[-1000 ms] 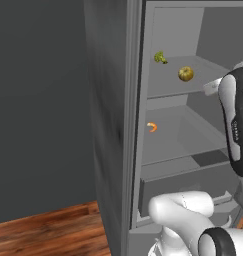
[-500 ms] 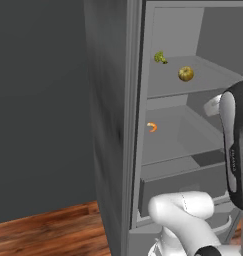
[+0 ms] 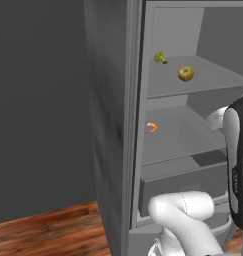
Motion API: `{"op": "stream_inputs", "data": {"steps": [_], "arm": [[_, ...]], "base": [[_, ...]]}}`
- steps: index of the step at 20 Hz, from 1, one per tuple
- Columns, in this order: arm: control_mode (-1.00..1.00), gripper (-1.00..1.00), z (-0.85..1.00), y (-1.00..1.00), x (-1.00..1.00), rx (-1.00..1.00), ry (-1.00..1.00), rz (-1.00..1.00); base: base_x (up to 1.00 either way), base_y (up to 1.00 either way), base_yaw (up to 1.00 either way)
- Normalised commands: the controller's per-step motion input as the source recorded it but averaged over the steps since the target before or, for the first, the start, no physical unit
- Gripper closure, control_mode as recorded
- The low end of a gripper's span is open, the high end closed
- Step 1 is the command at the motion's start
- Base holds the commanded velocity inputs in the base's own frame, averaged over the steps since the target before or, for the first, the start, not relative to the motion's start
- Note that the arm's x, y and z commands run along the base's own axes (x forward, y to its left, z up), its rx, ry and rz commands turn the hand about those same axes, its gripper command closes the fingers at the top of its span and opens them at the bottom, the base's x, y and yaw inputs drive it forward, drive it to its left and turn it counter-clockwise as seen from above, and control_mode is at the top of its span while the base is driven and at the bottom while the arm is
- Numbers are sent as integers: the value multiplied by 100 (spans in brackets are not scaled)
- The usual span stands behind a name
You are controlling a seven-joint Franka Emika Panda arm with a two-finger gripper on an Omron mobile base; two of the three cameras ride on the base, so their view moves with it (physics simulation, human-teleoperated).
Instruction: Transport the fish and squash to the fridge. Place the fish on the rack containing meat and place the squash on the rack containing the vegetable, ensuring meats and vegetables are on different racks.
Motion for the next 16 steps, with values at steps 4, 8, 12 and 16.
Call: {"op": "stream_inputs", "data": {"steps": [4, 8, 12, 16], "arm": [[-100, -100, -27, 18, -5, 0, 0, -1], [100, -100, -2, 1, -22, 0, 0, 0], [100, -100, 0, 0, 0, 0, 0, 0], [100, -100, 0, 0, 0, 0, 0, 0]], "base": [[0, 0, 0], [-8, 0, 0], [-76, 22, -9], [-100, 78, -16]]}}
